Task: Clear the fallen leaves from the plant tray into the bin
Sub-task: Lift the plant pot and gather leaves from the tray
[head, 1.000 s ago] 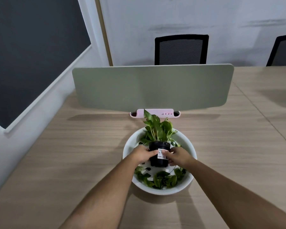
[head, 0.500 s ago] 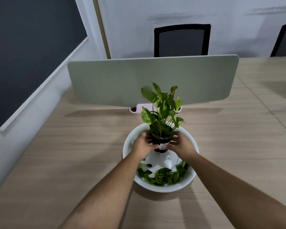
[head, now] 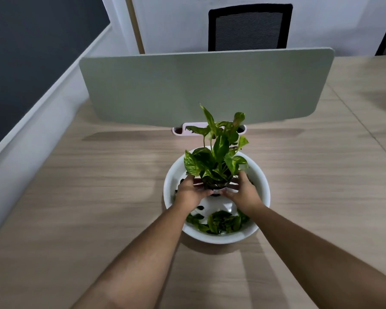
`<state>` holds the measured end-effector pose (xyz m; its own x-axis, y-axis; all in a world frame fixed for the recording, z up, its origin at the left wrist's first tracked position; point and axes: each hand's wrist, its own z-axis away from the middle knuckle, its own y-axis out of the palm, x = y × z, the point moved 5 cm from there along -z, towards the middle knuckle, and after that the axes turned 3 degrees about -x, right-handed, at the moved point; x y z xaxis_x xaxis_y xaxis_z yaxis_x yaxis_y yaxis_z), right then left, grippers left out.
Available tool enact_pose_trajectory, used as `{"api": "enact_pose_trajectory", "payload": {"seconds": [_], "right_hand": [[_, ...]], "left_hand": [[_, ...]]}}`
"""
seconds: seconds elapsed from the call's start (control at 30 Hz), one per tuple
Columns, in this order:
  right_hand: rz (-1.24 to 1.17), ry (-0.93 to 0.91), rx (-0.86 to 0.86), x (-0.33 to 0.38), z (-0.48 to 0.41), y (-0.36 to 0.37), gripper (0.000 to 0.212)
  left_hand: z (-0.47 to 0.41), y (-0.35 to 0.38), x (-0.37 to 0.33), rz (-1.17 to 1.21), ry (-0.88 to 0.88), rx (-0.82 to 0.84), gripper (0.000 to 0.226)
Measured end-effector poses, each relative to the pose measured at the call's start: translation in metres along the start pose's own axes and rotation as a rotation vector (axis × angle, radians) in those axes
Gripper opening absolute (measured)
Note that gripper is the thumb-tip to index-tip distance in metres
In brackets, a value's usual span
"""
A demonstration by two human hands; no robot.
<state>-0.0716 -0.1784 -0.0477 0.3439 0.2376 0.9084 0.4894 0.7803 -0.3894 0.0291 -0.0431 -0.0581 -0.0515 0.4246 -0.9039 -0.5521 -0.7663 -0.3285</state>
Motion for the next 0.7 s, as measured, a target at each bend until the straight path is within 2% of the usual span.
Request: {"api": "enact_pose_trajectory", "payload": {"seconds": [0.17,0.23,0.33,0.43,0.53,0.6,0.7], "right_hand": [[0.021,0.030,0.020,0.001,0.002,-0.005,0.048],[0.057,0.079,0.020,-0.003,0.003,-0.007,0.047],[0.231,0.075,0.026,-0.003,0.008,-0.012,0.032],[0.502,0.034,0.162,0.003,0.014,-0.013,0.025],[0.725,-0.001,0.315,0.003,0.022,-0.009,0.029],[0.776,-0.008,0.379,0.001,0.028,-0.006,0.032],[0.824,-0.039,0.430,-0.001,0.035,0.001,0.038]], "left_hand": [[0.011,-0.003,-0.005,-0.045,-0.018,0.001,0.059],[0.015,-0.004,-0.006,-0.126,-0.027,-0.006,0.055],[0.024,-0.007,-0.007,-0.312,-0.025,-0.014,0.041],[0.037,-0.005,-0.010,-0.581,0.063,0.081,0.037],[0.050,0.003,-0.008,-0.840,0.163,0.240,0.048],[0.058,0.009,-0.003,-0.917,0.169,0.319,0.054],[0.060,0.014,0.002,-0.950,0.198,0.345,0.051]]}}
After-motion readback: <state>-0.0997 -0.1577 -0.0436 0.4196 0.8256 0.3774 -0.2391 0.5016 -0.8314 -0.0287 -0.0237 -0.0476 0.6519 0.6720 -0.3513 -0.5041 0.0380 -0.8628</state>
